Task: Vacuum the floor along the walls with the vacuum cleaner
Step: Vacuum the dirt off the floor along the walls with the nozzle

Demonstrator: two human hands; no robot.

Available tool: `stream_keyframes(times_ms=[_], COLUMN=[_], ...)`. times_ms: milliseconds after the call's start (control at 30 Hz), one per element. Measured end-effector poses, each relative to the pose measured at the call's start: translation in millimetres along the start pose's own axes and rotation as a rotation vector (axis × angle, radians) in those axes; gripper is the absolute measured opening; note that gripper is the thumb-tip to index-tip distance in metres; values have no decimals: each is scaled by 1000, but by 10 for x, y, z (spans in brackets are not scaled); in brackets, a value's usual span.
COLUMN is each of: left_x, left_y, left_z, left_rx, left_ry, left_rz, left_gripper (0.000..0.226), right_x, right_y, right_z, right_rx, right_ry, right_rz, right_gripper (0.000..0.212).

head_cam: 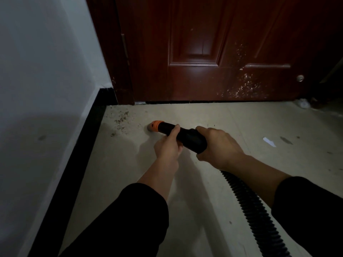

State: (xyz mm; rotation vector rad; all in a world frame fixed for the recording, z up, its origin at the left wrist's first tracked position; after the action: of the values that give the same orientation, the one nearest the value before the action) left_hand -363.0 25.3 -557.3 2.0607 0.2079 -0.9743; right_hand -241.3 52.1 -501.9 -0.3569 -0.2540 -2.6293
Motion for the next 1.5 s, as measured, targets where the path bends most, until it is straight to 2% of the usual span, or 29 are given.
stream_keyframes(times_ms=[300,733,1500], left_x=[-43,-152,-338], left_y=[-117,-218,-136], left_z=[-69,54,520], left_rx=[-49,-115,-173], left_ry=[37,43,42], left_rz=[-49,-134,-116], left_gripper=[17,18,23], right_x=[-6,165,610], right_y=[-182,-328,-190], right_z=[-28,-111,-146], right_rx=[9,5,61], right_ry=[-64,-97,-73], right_rz=[-5,34,96], right_gripper=[41,42,41])
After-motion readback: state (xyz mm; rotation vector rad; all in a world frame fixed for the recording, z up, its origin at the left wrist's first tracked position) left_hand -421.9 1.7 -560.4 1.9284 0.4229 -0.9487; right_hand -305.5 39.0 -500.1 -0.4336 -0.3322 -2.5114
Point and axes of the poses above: each hand's wrist, its own y-axis away from the middle knuckle, its own z-axis out of the back of the hand, x = y × z, the point moved 2 cm from there along -y, towards the middle knuckle, and after that the axes turned 3 degrees about -z, right-handed, at the moved point
